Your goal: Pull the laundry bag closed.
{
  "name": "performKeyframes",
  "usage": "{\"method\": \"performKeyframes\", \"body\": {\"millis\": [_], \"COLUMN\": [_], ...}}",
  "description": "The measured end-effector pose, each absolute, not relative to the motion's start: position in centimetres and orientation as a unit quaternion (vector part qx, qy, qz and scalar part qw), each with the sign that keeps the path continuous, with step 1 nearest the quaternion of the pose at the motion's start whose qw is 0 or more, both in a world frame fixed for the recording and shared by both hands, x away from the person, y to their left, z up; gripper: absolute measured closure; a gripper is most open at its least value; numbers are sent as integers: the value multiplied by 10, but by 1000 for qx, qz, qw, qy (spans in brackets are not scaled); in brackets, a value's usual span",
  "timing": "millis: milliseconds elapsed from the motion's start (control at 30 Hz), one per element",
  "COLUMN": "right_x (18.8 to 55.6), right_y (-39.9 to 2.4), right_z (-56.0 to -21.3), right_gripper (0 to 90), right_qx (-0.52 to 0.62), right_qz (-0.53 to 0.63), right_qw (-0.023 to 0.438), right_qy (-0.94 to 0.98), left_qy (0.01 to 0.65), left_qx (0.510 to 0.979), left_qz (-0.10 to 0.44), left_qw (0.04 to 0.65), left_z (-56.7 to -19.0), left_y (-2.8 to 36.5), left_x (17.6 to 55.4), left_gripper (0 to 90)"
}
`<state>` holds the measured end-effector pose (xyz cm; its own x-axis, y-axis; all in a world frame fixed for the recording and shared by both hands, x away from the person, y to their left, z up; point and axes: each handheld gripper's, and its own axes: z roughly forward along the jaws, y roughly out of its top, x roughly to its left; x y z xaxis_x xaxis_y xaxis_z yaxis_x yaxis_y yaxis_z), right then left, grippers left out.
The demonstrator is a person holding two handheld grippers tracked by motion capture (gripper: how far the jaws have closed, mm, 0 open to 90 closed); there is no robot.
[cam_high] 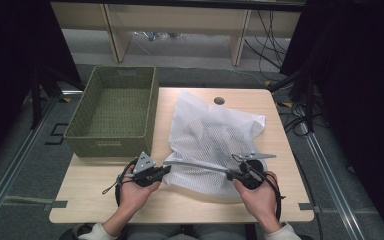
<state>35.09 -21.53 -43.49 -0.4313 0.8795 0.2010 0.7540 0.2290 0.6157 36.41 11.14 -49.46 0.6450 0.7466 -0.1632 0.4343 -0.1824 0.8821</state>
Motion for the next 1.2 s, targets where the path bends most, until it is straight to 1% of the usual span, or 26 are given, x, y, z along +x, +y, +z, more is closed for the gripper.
{"method": "performKeyframes", "body": {"millis": [100, 167, 200, 233, 267, 300, 333, 400, 433, 467, 600, 667, 700, 833, 1033, 1067, 1167, 1200], "right_x": [351, 349, 349, 350, 349, 350, 349, 349, 348, 348, 348, 347, 345, 345, 343, 342, 342, 342], "right_y": [-217, -216, -218, -220, -218, -220, -218, -221, -220, -221, -224, -224, -226, -227, -233, -232, -234, -235], "right_z": [-435, -435, -434, -434, -434, -435, -435, -434, -435, -435, -435, -436, -434, -436, -439, -438, -438, -438], "right_gripper": [879, 879, 879, 879, 879, 879, 879, 879, 879, 879, 879, 879, 879, 879, 879, 879, 879, 879], "right_qx": [520, 536, 525, 524, 533, 519, 534, 524, 530, 529, 521, 527, 525, 531, 531, 543, 535, 534], "right_qz": [339, 329, 328, 330, 331, 331, 328, 329, 333, 327, 336, 336, 324, 326, 336, 326, 329, 329], "right_qw": [90, 99, 101, 101, 89, 97, 99, 102, 95, 107, 93, 102, 89, 98, 96, 102, 96, 86], "right_qy": [779, 771, 779, 779, 773, 782, 773, 779, 774, 776, 779, 774, 782, 776, 772, 767, 772, 774], "left_qy": [391, 392, 392, 393, 394, 393, 392, 389, 392, 392, 390, 391, 393, 392, 391, 391, 392, 391], "left_qx": [753, 752, 752, 751, 751, 751, 752, 755, 753, 753, 755, 753, 751, 752, 753, 753, 753, 754], "left_qz": [155, 156, 155, 154, 153, 153, 154, 157, 154, 154, 157, 154, 153, 156, 156, 156, 155, 156], "left_qw": [507, 507, 507, 508, 508, 508, 507, 503, 505, 505, 504, 507, 507, 506, 506, 505, 506, 505], "left_z": [-495, -495, -495, -495, -495, -495, -495, -495, -495, -495, -495, -495, -495, -495, -495, -495, -495, -495], "left_y": [111, 111, 111, 111, 111, 111, 111, 112, 111, 111, 112, 111, 111, 112, 111, 111, 111, 111], "left_x": [364, 364, 364, 364, 364, 364, 364, 364, 364, 364, 364, 364, 364, 364, 364, 364, 364, 364], "left_gripper": [886, 886, 886, 886, 886, 886, 886, 886, 886, 886, 886, 886, 886, 886, 886, 886, 886, 886]}}
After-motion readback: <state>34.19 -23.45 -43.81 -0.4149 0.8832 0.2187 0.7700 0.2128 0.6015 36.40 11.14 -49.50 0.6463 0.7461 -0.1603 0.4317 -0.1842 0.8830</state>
